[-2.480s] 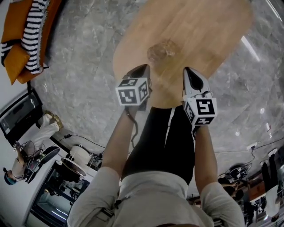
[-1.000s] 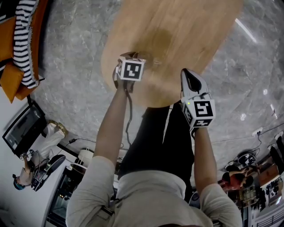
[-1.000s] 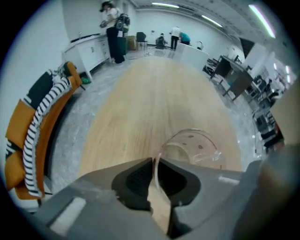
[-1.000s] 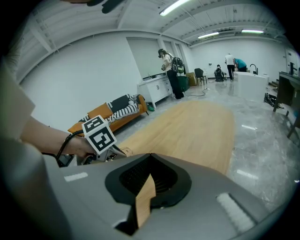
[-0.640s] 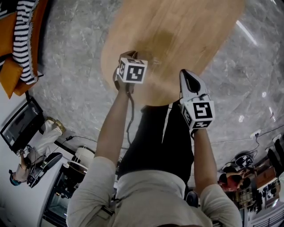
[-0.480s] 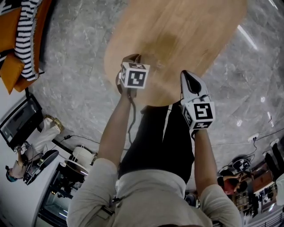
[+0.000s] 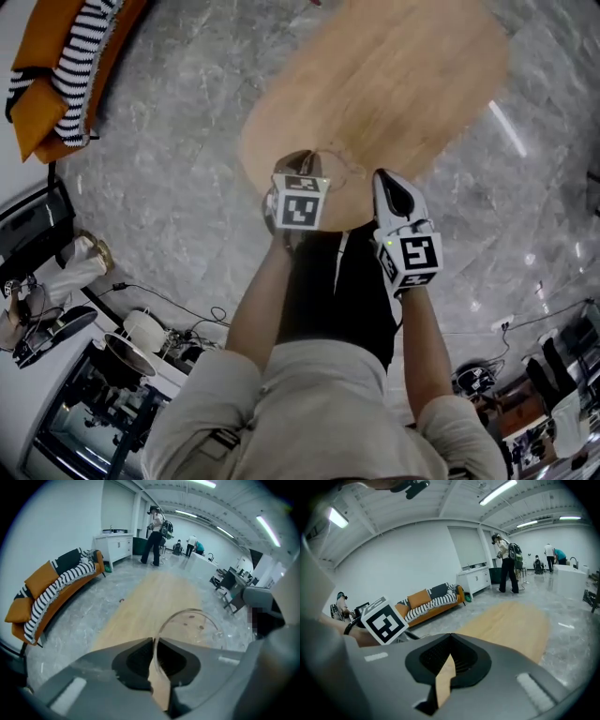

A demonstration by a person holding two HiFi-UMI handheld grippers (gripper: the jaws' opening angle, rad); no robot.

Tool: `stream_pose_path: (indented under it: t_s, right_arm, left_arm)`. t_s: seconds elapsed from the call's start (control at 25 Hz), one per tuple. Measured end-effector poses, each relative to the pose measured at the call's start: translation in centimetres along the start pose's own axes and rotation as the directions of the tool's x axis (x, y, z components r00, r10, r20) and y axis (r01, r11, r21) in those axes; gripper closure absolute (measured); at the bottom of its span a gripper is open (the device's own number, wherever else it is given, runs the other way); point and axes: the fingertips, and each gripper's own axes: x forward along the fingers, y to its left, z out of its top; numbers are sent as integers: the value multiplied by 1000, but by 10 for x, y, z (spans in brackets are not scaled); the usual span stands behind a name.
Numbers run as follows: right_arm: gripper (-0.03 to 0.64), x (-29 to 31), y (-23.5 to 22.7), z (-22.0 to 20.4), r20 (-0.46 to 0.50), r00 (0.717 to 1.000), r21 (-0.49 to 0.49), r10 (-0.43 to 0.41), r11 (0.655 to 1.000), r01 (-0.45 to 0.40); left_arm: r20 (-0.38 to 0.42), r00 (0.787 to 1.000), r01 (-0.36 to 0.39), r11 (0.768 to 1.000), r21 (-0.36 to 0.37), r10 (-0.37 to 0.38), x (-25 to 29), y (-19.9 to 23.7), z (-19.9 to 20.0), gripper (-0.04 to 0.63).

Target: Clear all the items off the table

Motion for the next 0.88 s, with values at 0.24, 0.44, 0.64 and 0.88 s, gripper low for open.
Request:
stream_pose_path:
  t_s: [0.24, 0.44, 0.64, 0.88]
  right_arm:
    - [611, -26, 30, 60, 46, 997, -90, 67, 994, -63]
    - [611, -50, 52, 90, 115, 986, -120, 118, 987, -104]
    - [611, -75, 72, 128, 201, 969, -150, 145, 982, -116]
    - [611, -119, 83, 176, 253, 951, -256, 177, 960, -110]
  left_arm:
    - [96, 995, -31, 1000, 7, 30, -72, -11, 25, 553]
    - [179, 980, -82, 997, -10, 82, -120, -15, 54, 552]
    - [274, 955, -113, 994, -15, 112, -173, -27, 79, 554]
    - [357, 928, -112, 994, -15, 110, -224, -59, 93, 552]
